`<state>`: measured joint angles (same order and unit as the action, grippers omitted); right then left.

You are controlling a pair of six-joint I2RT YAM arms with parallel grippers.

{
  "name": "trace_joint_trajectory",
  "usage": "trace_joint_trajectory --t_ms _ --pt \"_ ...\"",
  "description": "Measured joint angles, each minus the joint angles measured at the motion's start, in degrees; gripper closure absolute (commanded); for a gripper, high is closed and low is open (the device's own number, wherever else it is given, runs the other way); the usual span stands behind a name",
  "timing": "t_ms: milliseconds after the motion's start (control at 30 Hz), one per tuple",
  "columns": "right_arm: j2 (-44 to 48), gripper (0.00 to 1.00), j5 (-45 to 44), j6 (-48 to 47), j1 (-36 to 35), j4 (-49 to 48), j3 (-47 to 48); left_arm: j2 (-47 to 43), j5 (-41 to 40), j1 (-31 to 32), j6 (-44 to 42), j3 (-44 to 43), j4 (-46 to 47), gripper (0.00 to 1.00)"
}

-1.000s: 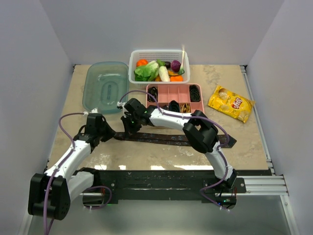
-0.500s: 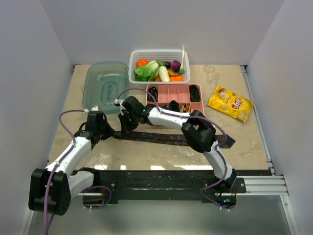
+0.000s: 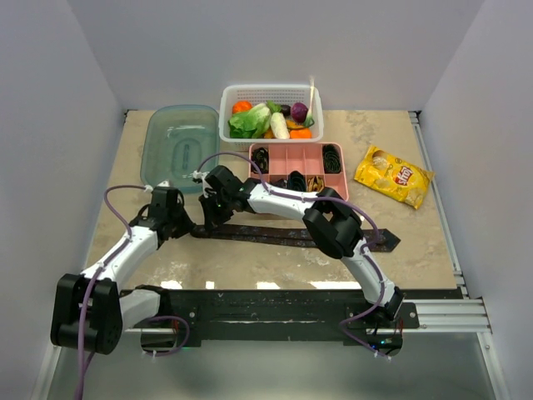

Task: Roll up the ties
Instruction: Roll the tie at the center of the board.

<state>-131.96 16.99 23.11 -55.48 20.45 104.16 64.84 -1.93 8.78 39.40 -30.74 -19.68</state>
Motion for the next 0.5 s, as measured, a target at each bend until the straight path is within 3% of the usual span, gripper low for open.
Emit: trace_joint_trajectory --t_ms 100,267,367,500 --pt "0.0 1.0 -0.11 -0.02 0.0 0.09 -0.04 0.68 -0.35 0.0 0.0 0.0 -0.31 0.76" --pt "0.0 1.0 -0.85 -0.02 0.0 0.22 -0.04 1.7 -1.11 -0.02 -0.13 -0.24 -1.01 0.48" --pt "0.0 1.0 -0.92 -0.04 0.0 0.42 -0.04 2.12 -1.64 -0.13 -0.15 -0.59 -1.68 0.38" --pt "0.0 1.0 -0.9 -0.04 -0.02 0.57 -0.04 2.12 -1.97 -0.79 -0.04 -0.76 -2.4 0.37"
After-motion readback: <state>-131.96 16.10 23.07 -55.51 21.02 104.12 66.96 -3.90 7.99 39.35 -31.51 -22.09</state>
